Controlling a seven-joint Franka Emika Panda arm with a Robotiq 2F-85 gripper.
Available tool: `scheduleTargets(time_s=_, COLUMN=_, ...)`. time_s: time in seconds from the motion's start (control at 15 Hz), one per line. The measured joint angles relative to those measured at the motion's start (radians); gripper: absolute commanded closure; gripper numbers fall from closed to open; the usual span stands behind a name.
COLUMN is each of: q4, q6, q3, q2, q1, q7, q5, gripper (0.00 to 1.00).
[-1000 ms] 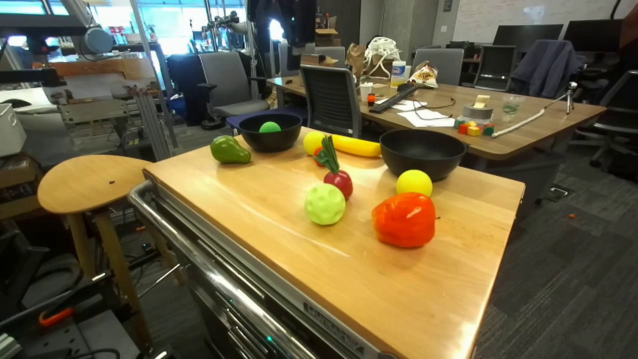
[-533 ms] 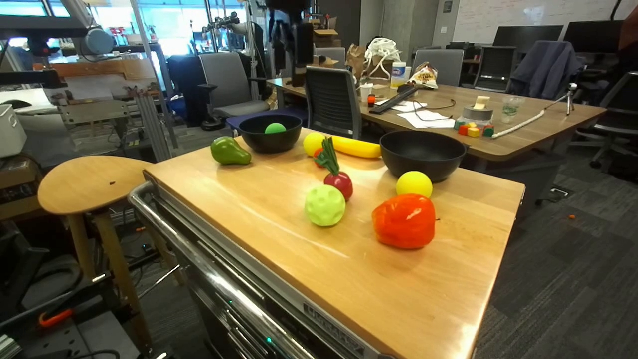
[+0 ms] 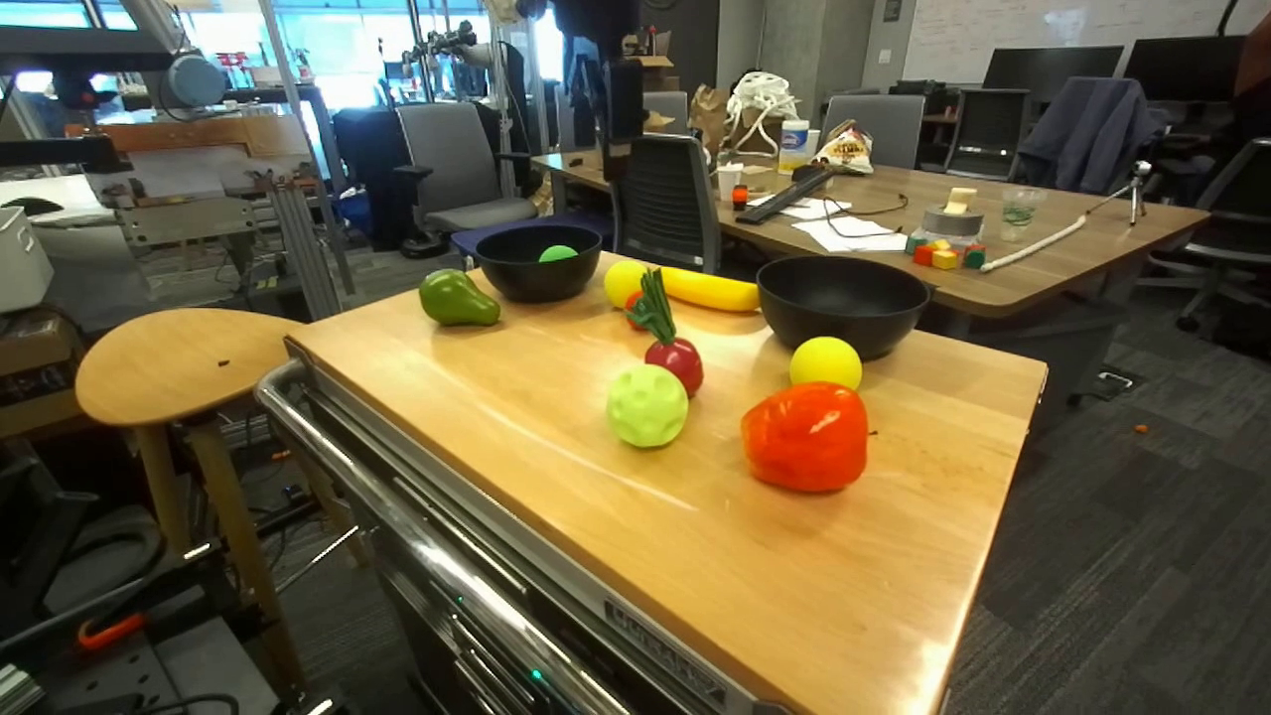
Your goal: Place the toy fruits and vegetables in the black bowls
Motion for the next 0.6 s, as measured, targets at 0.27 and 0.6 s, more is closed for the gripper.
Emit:
scheduleTargets(time_s=0.27, q4=0.019, q6=0.156, q3=-0.01, q2=0.039, q1=-0.001, q7=0.06, q5=0.001, gripper=0.0)
scheduleTargets(time_s=0.6, q4=0.098, q6=0.204, q3=-0.023, q2=0.164, q1=0.002, q7=0.185, q5=-0.054, gripper=0.0)
